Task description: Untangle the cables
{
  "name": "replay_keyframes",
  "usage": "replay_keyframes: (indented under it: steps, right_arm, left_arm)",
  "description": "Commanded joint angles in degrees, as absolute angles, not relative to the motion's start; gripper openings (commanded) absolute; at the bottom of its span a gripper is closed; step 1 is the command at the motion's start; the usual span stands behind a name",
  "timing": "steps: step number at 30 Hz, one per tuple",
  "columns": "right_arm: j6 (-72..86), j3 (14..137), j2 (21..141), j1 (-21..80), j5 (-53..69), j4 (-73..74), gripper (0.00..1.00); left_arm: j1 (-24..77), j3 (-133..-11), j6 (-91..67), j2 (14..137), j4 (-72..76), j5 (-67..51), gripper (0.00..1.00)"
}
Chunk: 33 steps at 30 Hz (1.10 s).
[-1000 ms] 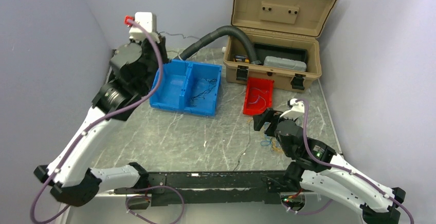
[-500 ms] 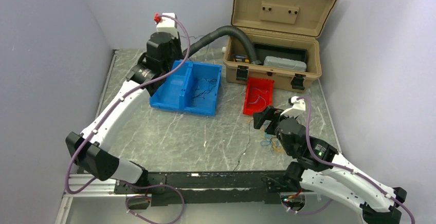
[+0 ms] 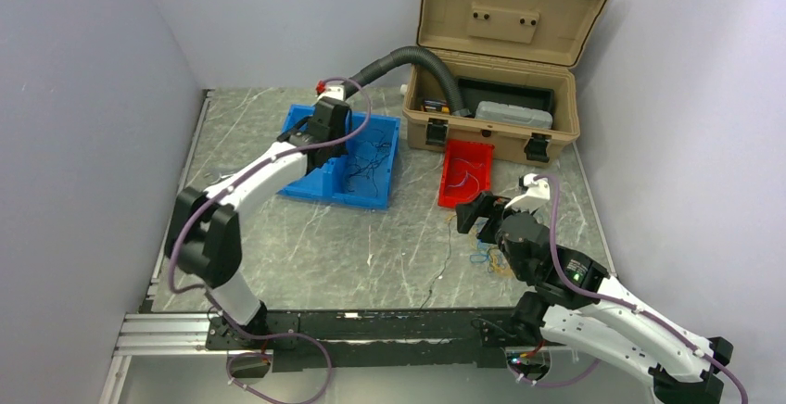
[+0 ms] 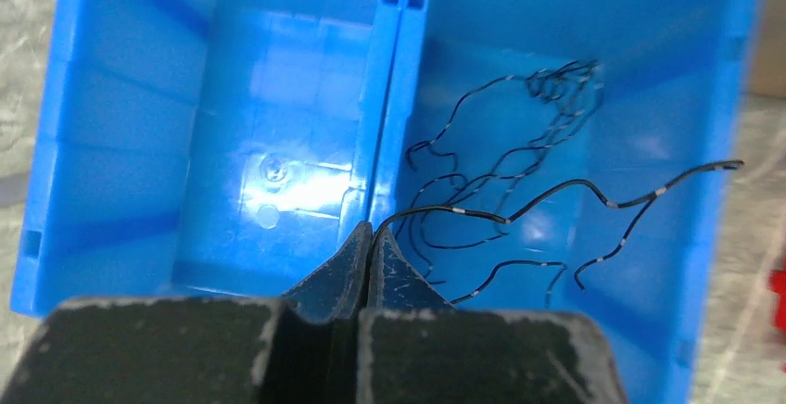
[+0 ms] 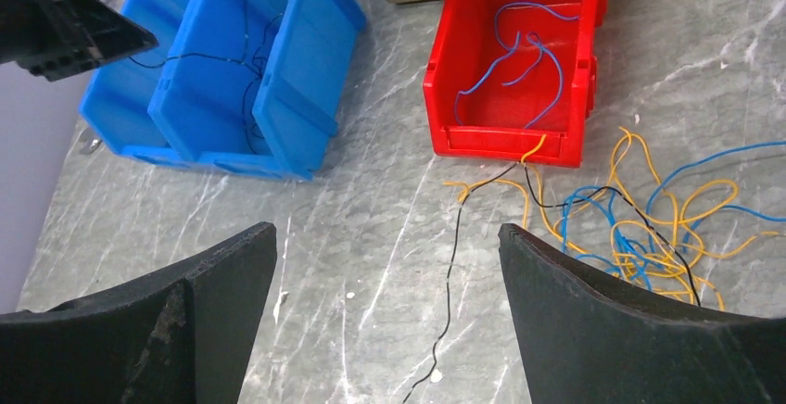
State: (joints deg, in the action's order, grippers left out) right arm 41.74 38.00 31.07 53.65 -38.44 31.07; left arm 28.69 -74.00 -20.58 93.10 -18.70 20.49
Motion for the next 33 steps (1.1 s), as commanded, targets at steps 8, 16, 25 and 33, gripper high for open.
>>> replay_keyframes:
  steps: [8,16,25,33]
  right_arm:
    - [42.9,39.8,30.3,53.6,-39.0,33.9,0.92]
    - [47.9,43.2,37.8,53.3,-38.9,42.4,0.96]
    - [38.9,40.0,48.9,38.5,-11.7,36.4,0.88]
    - [44.3,39.8,44.8,36.0,-19.8,39.1,0.94]
  left_arm:
    - [33.8,-98.4,-21.3,111.3,-42.9,31.0,0.0]
    - [33.8,-99.9,-19.8,112.0,-44.2,22.5,0.65]
    - [34.7,-85.6,-16.9,92.4,-33.2,5.5,0.84]
    - [45.3,-69.0,-21.4,78.0,-22.3,0.6,0.99]
